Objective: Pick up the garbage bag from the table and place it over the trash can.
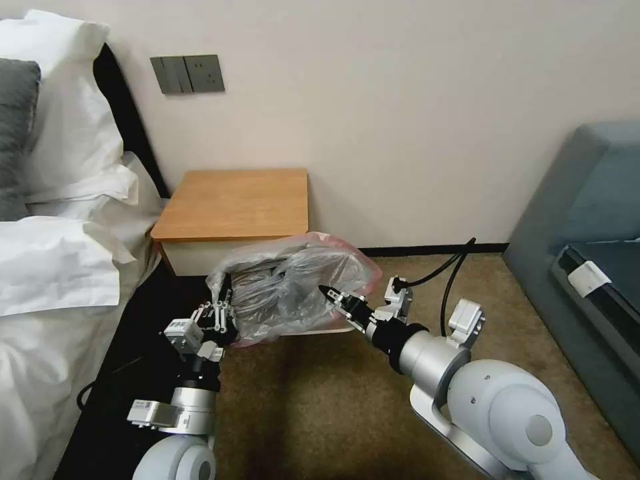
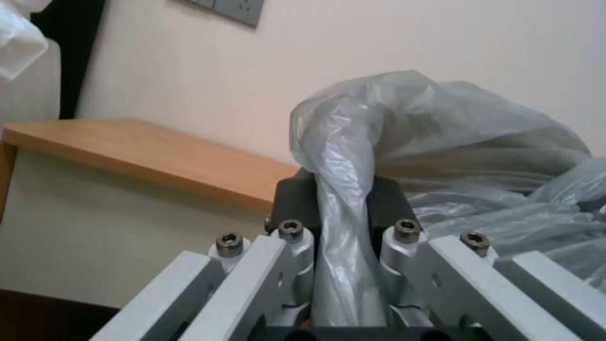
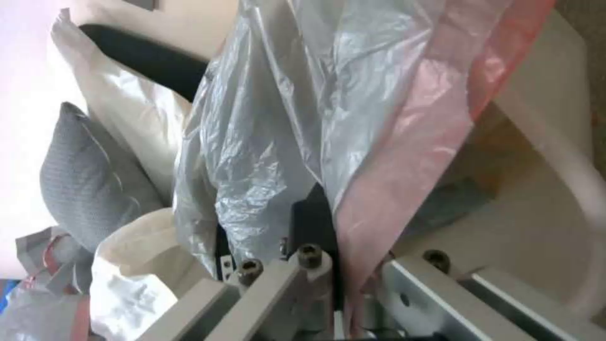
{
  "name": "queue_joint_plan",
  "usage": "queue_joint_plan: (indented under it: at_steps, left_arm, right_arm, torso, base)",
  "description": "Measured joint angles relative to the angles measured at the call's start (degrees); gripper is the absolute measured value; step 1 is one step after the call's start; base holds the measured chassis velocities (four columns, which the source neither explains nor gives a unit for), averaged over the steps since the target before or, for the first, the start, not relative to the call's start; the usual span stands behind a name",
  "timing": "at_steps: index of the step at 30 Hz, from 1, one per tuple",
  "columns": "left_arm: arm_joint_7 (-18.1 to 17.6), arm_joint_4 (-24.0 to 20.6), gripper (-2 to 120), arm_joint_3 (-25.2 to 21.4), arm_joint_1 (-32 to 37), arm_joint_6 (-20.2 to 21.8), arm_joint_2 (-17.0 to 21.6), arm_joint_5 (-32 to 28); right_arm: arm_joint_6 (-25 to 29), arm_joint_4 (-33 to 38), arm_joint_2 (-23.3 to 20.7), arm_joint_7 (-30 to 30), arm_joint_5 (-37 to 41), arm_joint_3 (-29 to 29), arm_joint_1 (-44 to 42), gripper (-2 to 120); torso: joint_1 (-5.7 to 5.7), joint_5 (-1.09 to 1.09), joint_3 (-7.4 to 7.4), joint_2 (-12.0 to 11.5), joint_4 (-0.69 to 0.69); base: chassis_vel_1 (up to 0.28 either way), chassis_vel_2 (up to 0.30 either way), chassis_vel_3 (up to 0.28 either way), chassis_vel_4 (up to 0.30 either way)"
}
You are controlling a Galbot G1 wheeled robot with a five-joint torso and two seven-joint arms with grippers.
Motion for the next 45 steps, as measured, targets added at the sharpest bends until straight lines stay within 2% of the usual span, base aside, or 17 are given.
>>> queue_joint_plan:
  at_steps: [20,30,37,45]
  left_arm:
    - [-1.4,1.1,10,-0.2,-0.6,0.3,-0.2,-0.3]
    - [-2.1,1.4,10,-0.5,-0.7,1.0,-0.2,-2.3]
    - [-2.1,2.2,10,-0.6,-0.6,1.1,-0.3,-2.4]
    - [-2.0,1.2,10,-0.9,-0.3,1.9,0.0,-4.7]
  right_arm:
    - [0.6,2.8,-1.4,2.5,0.5,0.5,-5.8,0]
    - [-0.7,2.8,-1.5,4.0,0.7,1.5,-11.0,0]
    - [-1.6,2.8,-1.3,3.5,0.4,1.7,-11.7,0]
    - [-3.3,2.9,-2.0,2.3,-4.7,2.1,-10.7,0]
  torso:
    - [0.00,0.00,0.00,0.0,0.00]
    - [0.00,0.00,0.00,0.0,0.00]
    - [0.00,0.00,0.00,0.0,0.00]
    - [0.00,0.00,0.00,0.0,0.00]
  base:
    - [0.000,0.000,0.000,0.000]
    - [0.000,0.000,0.000,0.000]
    - [0.000,0.000,0.000,0.000]
    - [0.000,0.000,0.000,0.000]
